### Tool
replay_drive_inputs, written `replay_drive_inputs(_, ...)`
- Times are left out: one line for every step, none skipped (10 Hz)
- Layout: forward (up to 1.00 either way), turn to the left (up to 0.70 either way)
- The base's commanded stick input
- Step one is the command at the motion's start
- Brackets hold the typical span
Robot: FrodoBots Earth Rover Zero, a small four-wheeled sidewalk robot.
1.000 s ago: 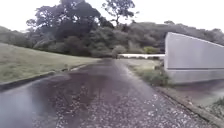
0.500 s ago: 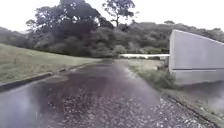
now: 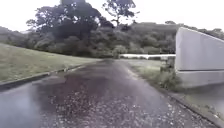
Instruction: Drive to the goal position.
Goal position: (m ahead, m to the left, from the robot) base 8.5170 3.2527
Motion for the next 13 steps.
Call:
replay_drive_inputs(0.45,-0.27)
replay_drive_inputs(0.45,-0.27)
replay_drive_inputs(0.45,-0.23)
replay_drive_inputs(0.45,-0.05)
replay_drive_inputs(0.45,0.02)
replay_drive_inputs(0.45,0.02)
replay_drive_inputs(0.45,0.02)
replay_drive_inputs(0.45,0.02)
replay_drive_inputs(0.45,0.02)
replay_drive_inputs(0.45,0.02)
replay_drive_inputs(0.45,0.02)
replay_drive_inputs(0.45,0.02)
replay_drive_inputs(0.45,0.02)
